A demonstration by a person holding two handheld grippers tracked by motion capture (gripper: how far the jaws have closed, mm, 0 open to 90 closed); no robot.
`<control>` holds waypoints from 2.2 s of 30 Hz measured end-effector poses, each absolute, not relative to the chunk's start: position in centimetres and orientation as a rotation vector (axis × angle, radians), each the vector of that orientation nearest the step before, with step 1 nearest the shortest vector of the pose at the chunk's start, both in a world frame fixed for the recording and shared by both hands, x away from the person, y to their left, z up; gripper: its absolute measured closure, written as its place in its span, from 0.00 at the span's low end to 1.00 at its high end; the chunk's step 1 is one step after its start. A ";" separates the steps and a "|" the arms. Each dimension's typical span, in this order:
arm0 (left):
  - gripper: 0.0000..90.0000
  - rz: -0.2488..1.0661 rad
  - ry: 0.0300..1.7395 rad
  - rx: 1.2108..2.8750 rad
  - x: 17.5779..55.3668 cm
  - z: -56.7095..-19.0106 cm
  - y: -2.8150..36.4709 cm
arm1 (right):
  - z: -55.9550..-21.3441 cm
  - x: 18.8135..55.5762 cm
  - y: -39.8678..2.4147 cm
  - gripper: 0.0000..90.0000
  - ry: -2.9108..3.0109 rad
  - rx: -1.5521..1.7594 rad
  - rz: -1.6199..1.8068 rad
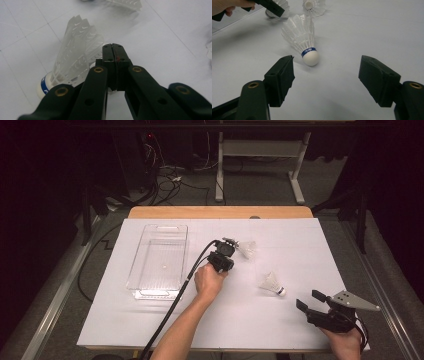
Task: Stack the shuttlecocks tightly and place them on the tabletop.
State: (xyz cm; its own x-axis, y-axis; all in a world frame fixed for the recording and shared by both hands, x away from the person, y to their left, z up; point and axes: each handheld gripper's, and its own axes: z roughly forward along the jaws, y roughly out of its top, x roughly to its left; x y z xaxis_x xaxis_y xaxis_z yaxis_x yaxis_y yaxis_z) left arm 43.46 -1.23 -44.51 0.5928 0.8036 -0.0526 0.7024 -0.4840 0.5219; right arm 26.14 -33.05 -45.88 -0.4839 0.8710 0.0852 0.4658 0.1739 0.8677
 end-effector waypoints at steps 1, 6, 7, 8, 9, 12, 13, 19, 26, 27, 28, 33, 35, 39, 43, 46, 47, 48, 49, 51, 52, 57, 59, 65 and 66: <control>0.99 0.276 1.195 2.327 43.5 -44.5 -1.3 | -45.9 26.2 -33.1 0.32 2.023 1.258 1.250; 0.99 0.292 1.211 2.326 43.8 -44.8 -1.4 | -45.9 26.1 -33.0 0.32 2.024 1.259 1.251; 0.99 0.291 1.217 2.325 43.9 -44.9 -1.4 | -45.9 26.1 -33.0 0.32 2.023 1.260 1.251; 0.99 0.291 1.220 2.325 43.9 -45.0 -1.4 | -45.9 26.1 -33.1 0.32 2.024 1.260 1.251; 0.99 0.287 1.223 2.326 44.0 -45.1 -1.4 | -45.9 26.2 -33.1 0.32 2.024 1.258 1.251; 0.99 0.290 1.221 2.326 43.9 -45.2 -1.6 | -45.9 26.2 -33.0 0.32 2.025 1.260 1.251; 0.99 0.287 1.217 2.326 43.9 -45.2 -1.6 | -45.9 26.2 -33.1 0.32 2.026 1.260 1.251; 0.93 0.276 1.207 2.322 43.8 -45.2 -1.7 | -45.9 26.2 -33.1 0.32 2.026 1.261 1.251; 0.90 0.257 1.182 2.299 43.7 -44.7 -1.6 | -45.9 26.2 -33.0 0.32 2.027 1.266 1.251; 0.89 0.257 1.181 2.300 43.7 -44.8 -1.5 | -45.9 26.2 -33.0 0.32 2.028 1.264 1.250; 0.89 0.250 1.191 2.298 43.7 -44.8 -1.6 | -45.9 26.2 -33.0 0.32 2.028 1.264 1.250; 0.87 0.249 1.176 2.295 43.6 -44.7 -1.6 | -45.9 26.2 -33.0 0.32 2.028 1.264 1.251; 0.86 0.245 1.170 2.293 43.5 -44.6 -1.6 | -45.9 26.2 -33.0 0.32 2.029 1.264 1.251; 0.84 0.244 1.158 2.290 43.4 -44.6 -1.6 | -45.9 26.2 -33.0 0.32 2.029 1.262 1.250; 0.82 0.241 1.147 2.282 43.4 -44.4 -1.6 | -45.9 26.2 -33.0 0.32 2.030 1.264 1.251; 0.80 0.234 1.143 2.279 43.3 -44.3 -1.5 | -45.9 26.2 -33.0 0.32 2.030 1.264 1.250; 0.79 0.236 1.144 2.274 43.3 -44.3 -1.5 | -45.9 26.2 -33.0 0.32 2.030 1.263 1.250; 0.79 0.235 1.142 2.272 43.2 -44.2 -1.5 | -45.9 26.2 -33.0 0.32 2.030 1.263 1.250; 0.78 0.229 1.138 2.273 43.2 -44.1 -1.5 | -45.9 26.2 -33.0 0.32 2.030 1.265 1.250; 0.76 0.225 1.131 2.270 43.1 -44.0 -1.5 | -45.9 26.2 -33.0 0.32 2.030 1.265 1.250; 0.76 0.223 1.127 2.264 43.0 -44.0 -1.5 | -45.9 26.2 -33.0 0.32 2.030 1.265 1.249; 0.71 0.215 1.107 2.262 42.8 -43.8 -1.6 | -45.9 26.2 -33.0 0.32 2.030 1.264 1.249; 0.70 0.209 1.104 2.257 42.7 -43.7 -1.6 | -45.9 26.2 -33.0 0.32 2.030 1.264 1.249; 0.66 0.193 1.092 2.243 42.5 -43.3 -1.3 | -45.9 26.2 -33.0 0.32 2.029 1.265 1.248; 0.66 0.182 1.087 2.241 42.4 -43.1 -1.3 | -45.9 26.2 -33.0 0.32 2.029 1.265 1.248</control>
